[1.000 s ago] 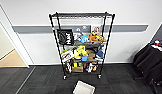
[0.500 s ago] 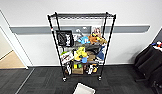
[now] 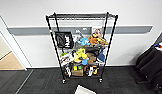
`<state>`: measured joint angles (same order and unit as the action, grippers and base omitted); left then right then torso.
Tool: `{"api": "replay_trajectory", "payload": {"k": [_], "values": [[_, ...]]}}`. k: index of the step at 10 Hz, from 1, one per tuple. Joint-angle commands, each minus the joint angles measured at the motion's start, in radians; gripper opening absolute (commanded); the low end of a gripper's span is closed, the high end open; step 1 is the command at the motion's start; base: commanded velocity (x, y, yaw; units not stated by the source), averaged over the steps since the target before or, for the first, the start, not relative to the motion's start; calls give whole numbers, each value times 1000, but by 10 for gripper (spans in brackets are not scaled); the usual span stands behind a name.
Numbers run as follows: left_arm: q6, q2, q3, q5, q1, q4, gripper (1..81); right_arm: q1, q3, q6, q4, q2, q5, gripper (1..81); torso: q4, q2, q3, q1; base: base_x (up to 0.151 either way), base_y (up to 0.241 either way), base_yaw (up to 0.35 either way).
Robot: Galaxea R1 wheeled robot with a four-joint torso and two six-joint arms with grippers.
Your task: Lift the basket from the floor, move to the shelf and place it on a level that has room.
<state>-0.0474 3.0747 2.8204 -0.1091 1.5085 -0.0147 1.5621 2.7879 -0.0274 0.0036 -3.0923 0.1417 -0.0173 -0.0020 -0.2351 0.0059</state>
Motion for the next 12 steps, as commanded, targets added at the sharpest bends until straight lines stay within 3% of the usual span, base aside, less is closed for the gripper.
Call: {"api": "replay_trajectory", "payload": {"k": [1, 12], "values": [[-2, 0, -1, 65, -7, 9, 811, -13, 1, -3, -4, -5, -62, 811, 0, 0, 0, 0, 99, 0, 0], [-2, 1, -1, 65, -6, 10, 811, -9, -4, -5, -4, -5, -63, 811, 0, 0, 0, 0, 99, 0, 0]]}}
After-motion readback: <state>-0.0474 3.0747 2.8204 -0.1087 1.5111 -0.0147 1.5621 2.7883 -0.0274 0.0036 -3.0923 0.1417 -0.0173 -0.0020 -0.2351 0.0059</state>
